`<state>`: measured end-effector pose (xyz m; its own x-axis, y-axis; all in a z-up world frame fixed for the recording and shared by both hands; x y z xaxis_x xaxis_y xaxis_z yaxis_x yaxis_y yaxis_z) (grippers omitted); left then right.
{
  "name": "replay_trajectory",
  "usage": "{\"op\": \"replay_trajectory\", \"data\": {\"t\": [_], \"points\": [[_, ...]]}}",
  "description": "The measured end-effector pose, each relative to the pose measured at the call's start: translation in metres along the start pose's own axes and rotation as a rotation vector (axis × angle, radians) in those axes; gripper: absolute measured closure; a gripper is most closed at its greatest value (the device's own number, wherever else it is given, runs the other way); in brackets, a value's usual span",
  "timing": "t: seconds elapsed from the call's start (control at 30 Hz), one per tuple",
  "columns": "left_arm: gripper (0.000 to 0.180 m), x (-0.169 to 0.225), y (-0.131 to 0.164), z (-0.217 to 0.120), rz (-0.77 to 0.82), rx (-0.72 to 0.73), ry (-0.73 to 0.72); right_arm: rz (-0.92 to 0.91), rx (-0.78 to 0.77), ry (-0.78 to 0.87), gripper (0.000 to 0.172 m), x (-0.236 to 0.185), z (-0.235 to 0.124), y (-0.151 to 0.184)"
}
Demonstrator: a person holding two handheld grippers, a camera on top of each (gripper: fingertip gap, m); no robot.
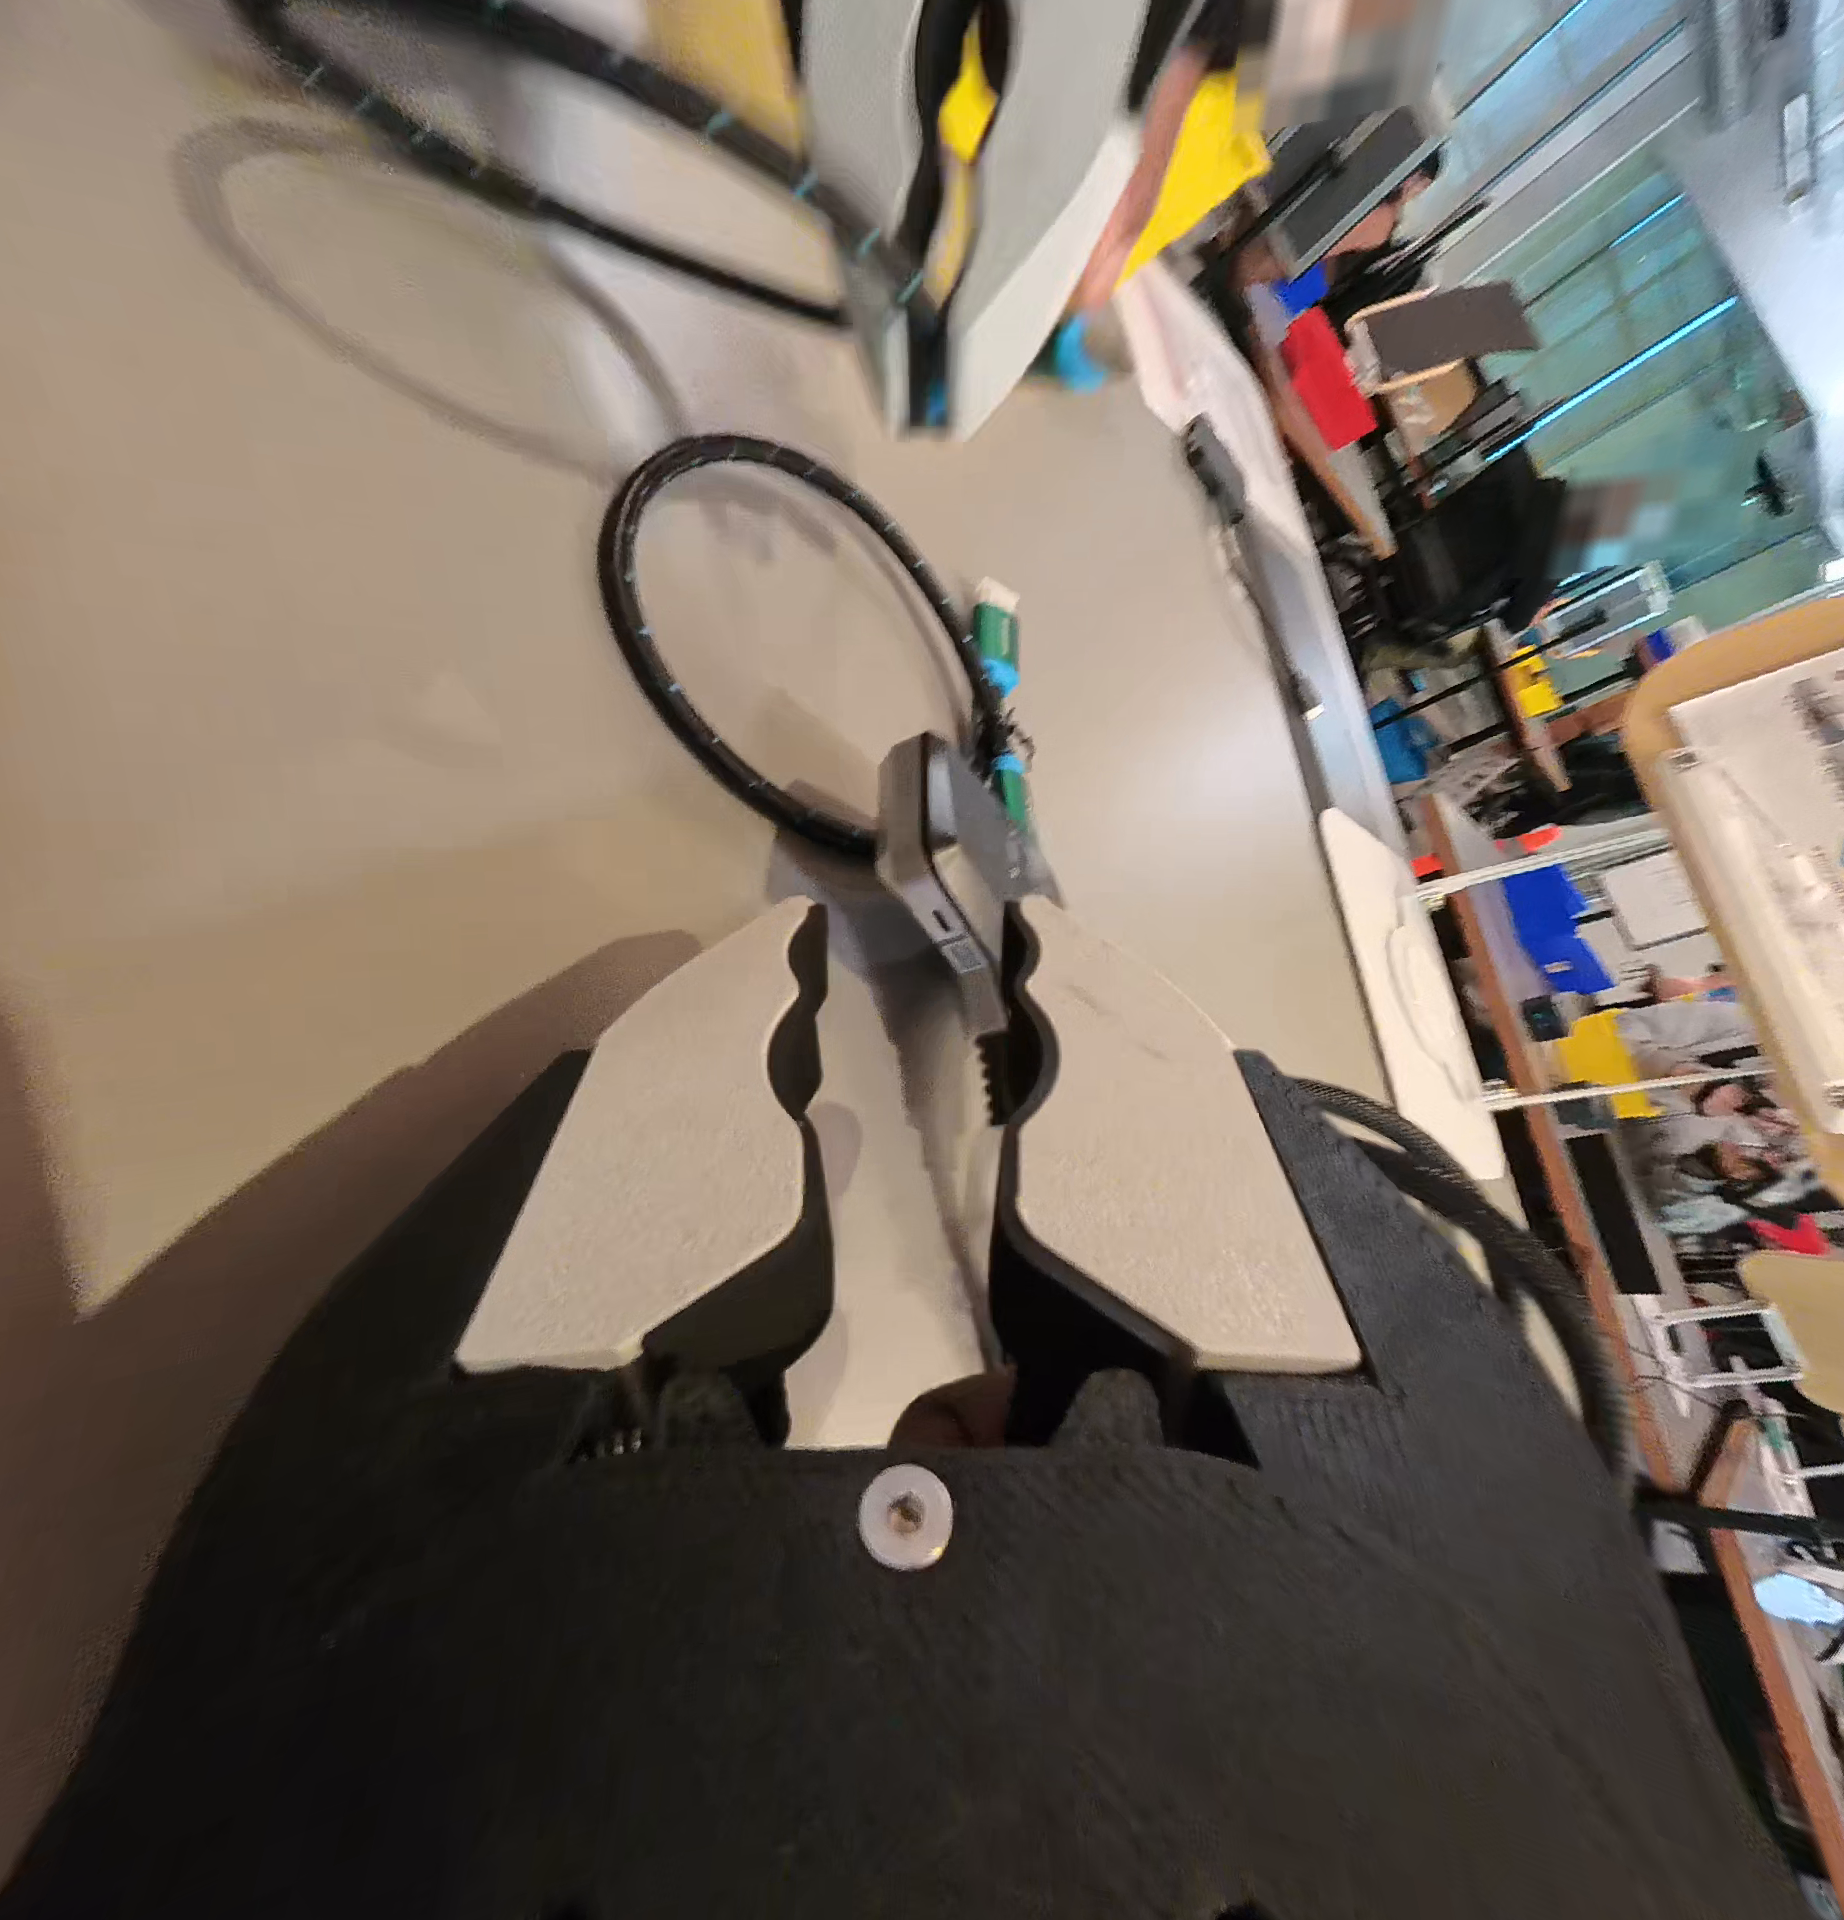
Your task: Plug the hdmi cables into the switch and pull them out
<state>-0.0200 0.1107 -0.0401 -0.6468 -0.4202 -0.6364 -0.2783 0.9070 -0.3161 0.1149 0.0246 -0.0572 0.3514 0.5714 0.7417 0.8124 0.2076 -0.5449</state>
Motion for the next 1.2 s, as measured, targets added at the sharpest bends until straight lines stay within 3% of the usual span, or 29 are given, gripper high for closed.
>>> {"op": "replay_trajectory", "data": {"t": [0.23, 0.53, 0.7, 0.8, 0.9, 1.07, 1.2], "points": [[0.174, 0.013, -0.032, 0.032, 0.063, 0.173, 0.143, -0.152, 0.043, 0.189, 0.138, 0.015, 0.010, -0.022], [0.174, 0.032, -0.052, 0.037, 0.162, 0.276, 0.210, -0.368, -0.021, 0.127, 0.124, -0.007, 0.037, -0.036], [0.174, 0.037, -0.054, 0.039, 0.206, 0.268, 0.204, -0.453, -0.026, 0.093, 0.132, -0.021, 0.047, -0.045], [0.174, 0.039, -0.059, 0.038, 0.215, 0.286, 0.199, -0.450, -0.020, 0.107, 0.155, -0.021, 0.049, -0.047], [0.173, 0.033, -0.056, 0.040, 0.180, 0.268, 0.137, -0.442, -0.054, 0.128, 0.159, -0.018, 0.050, -0.040], [0.152, 0.012, -0.043, 0.028, 0.028, 0.278, 0.049, -0.422, -0.126, 0.206, 0.160, -0.006, 0.048, -0.025], [0.156, -0.018, -0.026, 0.014, -0.170, 0.284, -0.054, -0.394, -0.144, 0.234, 0.160, 0.000, 0.048, -0.025]]}}
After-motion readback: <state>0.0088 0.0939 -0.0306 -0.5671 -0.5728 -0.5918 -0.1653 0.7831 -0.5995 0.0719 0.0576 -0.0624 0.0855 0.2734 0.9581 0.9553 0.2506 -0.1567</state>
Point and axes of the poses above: each gripper's, where its closed fingertips meet, z out along the fingers, y out of its underside, x = y × z across the jaws, the point moved 4 cm from there along -z, back along the fingers, and after that the axes turned 7 degrees about -z, right-handed, at the moved point
